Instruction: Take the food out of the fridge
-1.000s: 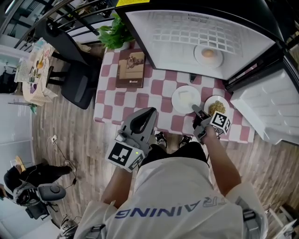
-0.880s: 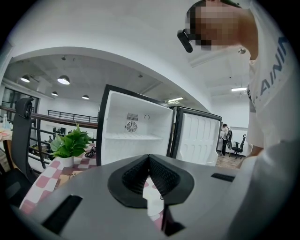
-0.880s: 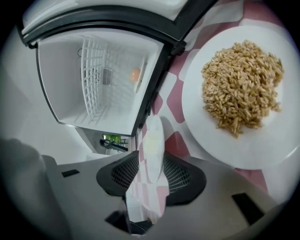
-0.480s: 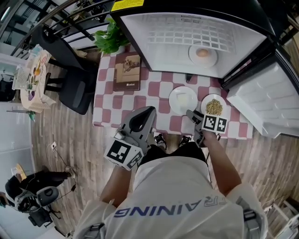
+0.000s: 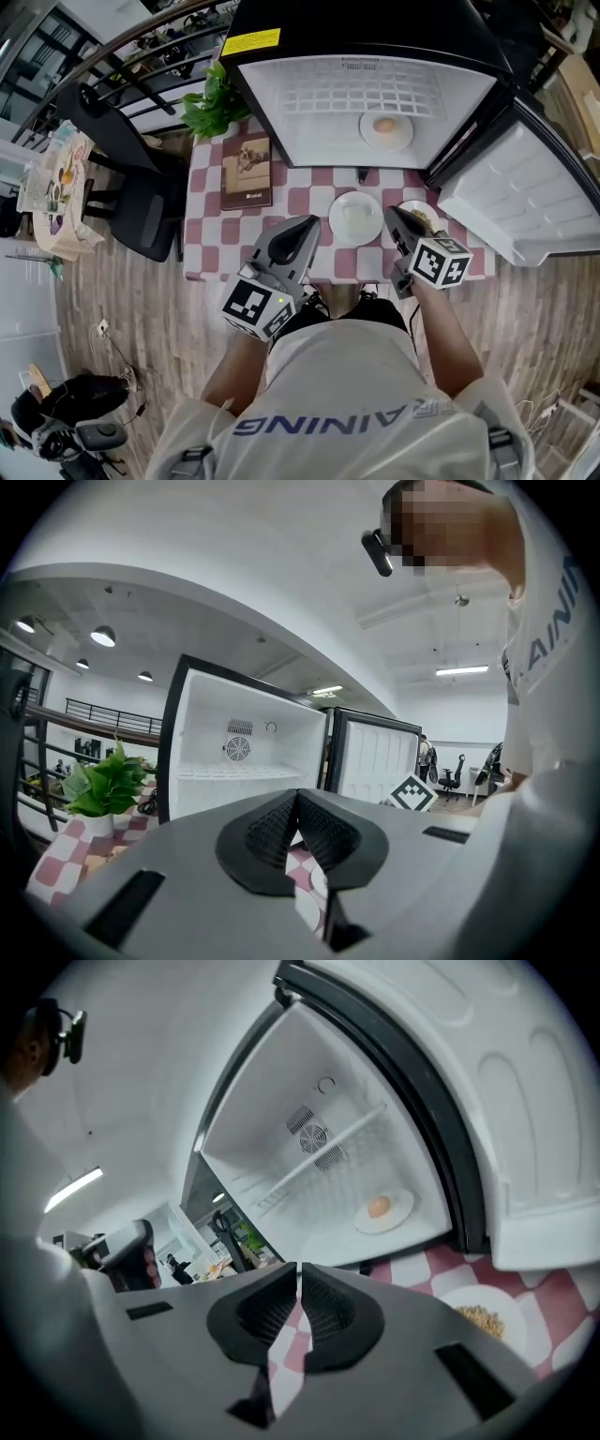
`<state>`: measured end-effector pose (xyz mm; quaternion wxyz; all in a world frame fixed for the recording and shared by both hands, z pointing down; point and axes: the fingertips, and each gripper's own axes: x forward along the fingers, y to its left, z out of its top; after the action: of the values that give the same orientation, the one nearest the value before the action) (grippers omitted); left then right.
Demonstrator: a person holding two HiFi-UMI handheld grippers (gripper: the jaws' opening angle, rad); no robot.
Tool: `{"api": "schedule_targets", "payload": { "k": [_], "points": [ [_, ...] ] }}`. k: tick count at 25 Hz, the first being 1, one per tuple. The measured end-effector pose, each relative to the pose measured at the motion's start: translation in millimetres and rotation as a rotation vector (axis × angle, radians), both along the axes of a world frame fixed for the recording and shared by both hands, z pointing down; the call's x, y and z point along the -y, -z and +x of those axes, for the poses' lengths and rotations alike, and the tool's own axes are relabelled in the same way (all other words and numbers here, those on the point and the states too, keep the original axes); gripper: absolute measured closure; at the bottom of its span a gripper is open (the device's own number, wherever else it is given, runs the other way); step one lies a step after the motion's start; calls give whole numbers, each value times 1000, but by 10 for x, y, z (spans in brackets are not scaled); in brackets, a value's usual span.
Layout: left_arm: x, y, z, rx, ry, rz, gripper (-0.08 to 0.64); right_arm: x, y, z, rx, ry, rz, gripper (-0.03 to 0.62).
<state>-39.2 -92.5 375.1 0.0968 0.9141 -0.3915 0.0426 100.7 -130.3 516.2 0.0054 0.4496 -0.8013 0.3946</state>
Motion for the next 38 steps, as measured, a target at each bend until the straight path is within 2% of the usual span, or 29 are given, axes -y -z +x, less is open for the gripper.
{"api": "schedule_targets", "payload": {
  "k": [4,8,13,18,24,32,38],
  "points": [
    [54,103,93,-12,-45,37,552,66,604,90,-30,-44,167,560],
    [78,232,126,-10,-72,84,552,36,1120,164,-105,-83,327,561],
    [104,445,38,-45,-74,115,552,-10,1518,183,-169,-110,430,561],
    [90,545,-66,-38,-70,145,552,24,1583,144,-152,-131,425,561],
    [98,560,-244,-47,-45,149,552,74,1535,28,-131,-129,399,561],
    [118,547,-302,-44,-39,149,552,155,1438,17,-110,-145,358,561],
    [149,472,-333,-43,-22,135,552,270,1201,78,-84,-179,272,560]
  ]
}}
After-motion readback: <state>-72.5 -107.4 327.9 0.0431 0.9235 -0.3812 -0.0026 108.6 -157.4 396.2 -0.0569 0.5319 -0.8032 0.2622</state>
